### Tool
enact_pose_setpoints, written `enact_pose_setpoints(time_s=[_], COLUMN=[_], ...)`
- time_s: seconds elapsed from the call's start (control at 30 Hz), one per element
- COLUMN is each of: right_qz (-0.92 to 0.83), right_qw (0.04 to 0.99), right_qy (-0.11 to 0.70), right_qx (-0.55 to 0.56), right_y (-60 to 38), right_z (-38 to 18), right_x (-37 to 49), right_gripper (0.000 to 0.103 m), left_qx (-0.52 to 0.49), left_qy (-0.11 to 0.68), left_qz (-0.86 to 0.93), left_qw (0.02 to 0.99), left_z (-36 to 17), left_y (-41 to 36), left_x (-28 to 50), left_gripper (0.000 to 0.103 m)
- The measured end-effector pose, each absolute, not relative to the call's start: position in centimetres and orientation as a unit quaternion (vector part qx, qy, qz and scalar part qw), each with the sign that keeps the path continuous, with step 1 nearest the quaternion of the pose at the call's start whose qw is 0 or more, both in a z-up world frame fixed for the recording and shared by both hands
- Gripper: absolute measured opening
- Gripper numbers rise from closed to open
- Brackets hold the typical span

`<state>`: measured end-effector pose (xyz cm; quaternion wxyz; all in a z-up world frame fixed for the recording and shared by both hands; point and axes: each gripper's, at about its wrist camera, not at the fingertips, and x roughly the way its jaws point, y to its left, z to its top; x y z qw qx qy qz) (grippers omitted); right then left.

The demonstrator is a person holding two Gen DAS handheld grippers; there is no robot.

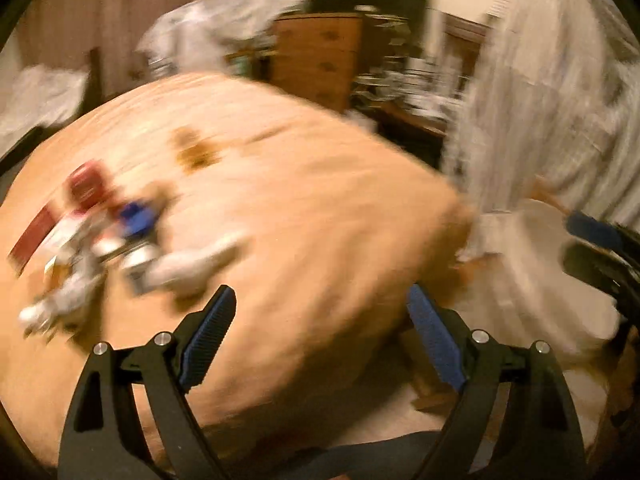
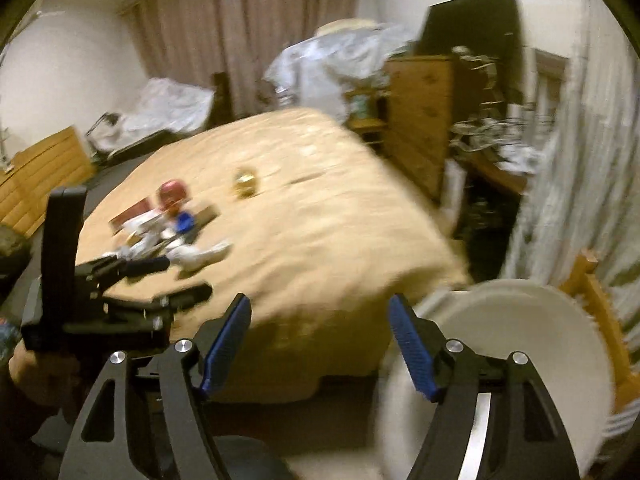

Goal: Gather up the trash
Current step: 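Move both tools back over the trash on the bed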

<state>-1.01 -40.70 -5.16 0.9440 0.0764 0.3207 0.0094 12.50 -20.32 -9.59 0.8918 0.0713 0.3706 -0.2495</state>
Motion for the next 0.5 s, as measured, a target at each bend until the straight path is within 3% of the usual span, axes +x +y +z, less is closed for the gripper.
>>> enact_pose_setpoints(time_s=[0.27, 0.5], right_qz=[0.08, 0.109], right_qw=[0.931, 0.917], right_qy=[0.35, 0.38], right_qx=[0.062, 0.056], right_y=[-32.4, -29.2], right_z=[-7.2, -9.5], right_x=[3.5, 6.1], right_gripper=[0.074, 0.078], left_qx=[0.011, 0.06], left_qy=[0.393, 0.382], left_qz=[-0.111, -0.095], left_qw=[0.913, 0.917], left_z=[-11.3, -11.7], left_y=[-4.9, 5.6], left_x=[16.8, 19.7], left_gripper=[0.084, 0.084])
